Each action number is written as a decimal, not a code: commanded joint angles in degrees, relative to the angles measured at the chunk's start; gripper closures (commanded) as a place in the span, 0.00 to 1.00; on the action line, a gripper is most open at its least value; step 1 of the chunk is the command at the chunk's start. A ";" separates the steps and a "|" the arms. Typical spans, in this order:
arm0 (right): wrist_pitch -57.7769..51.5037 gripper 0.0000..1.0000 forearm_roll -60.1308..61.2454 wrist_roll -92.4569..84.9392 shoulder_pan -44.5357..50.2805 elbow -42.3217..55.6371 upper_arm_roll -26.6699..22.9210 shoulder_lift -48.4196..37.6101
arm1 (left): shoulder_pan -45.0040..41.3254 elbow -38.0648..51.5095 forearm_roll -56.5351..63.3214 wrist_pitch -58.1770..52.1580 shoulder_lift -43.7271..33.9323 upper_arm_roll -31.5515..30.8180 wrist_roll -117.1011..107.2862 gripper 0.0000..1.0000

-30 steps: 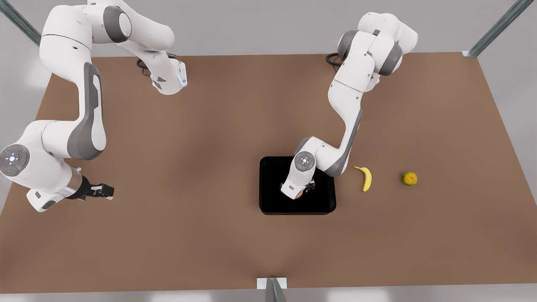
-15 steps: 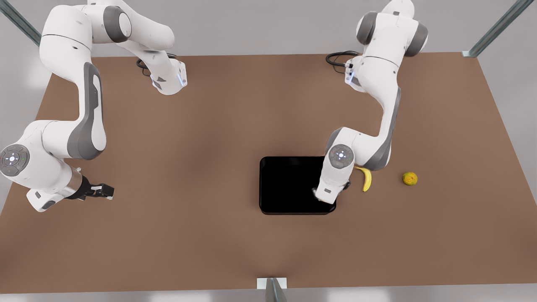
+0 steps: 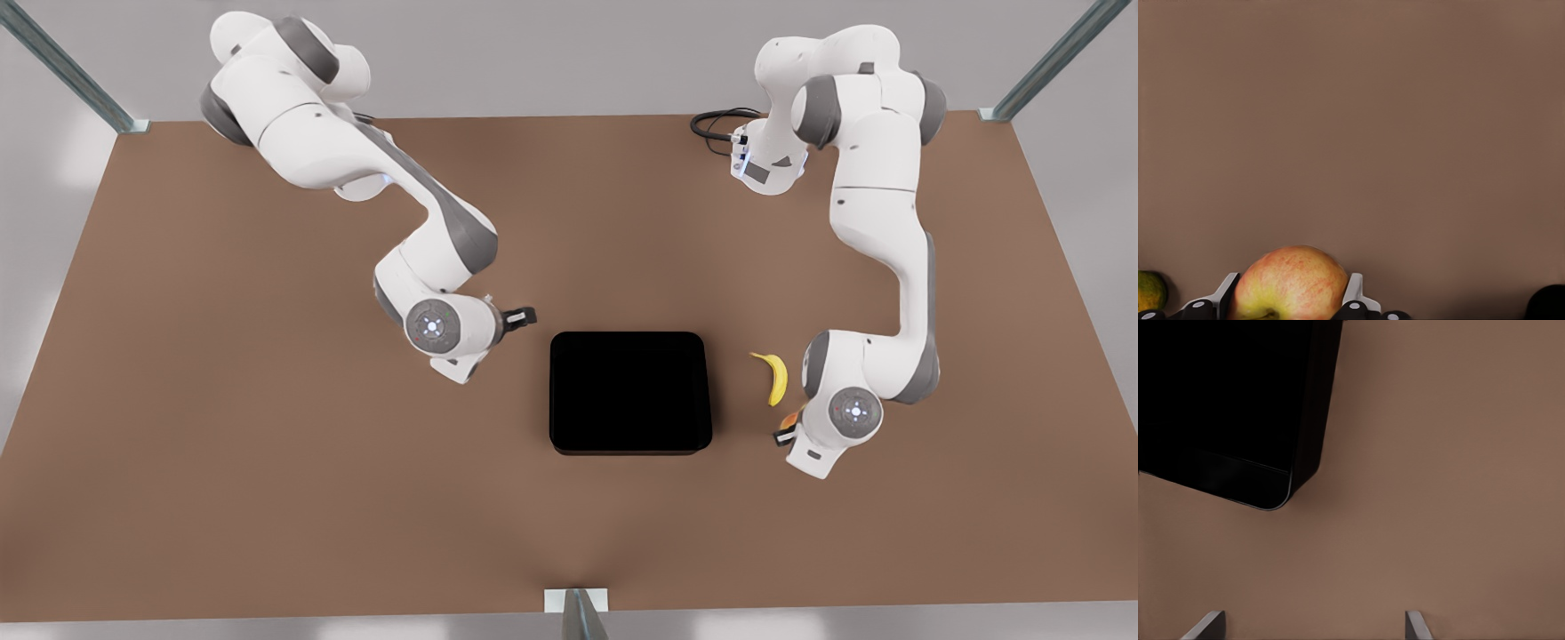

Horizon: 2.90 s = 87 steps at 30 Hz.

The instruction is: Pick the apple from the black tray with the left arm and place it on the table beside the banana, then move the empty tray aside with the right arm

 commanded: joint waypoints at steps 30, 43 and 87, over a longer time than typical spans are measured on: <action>27.95 0.23 -22.34 47.20 3.93 1.23 2.50 19.92 | 3.30 0.25 -6.35 2.22 4.34 0.08 27.53 0.00; 27.95 0.83 -22.25 45.44 3.05 1.41 4.43 19.74 | 3.92 -2.03 -7.32 5.12 5.13 0.08 27.53 0.00; -13.10 0.93 -7.22 -59.76 -10.83 1.23 -34.94 -0.12 | 3.39 -11.08 -6.27 -6.83 -29.50 0.52 27.88 0.00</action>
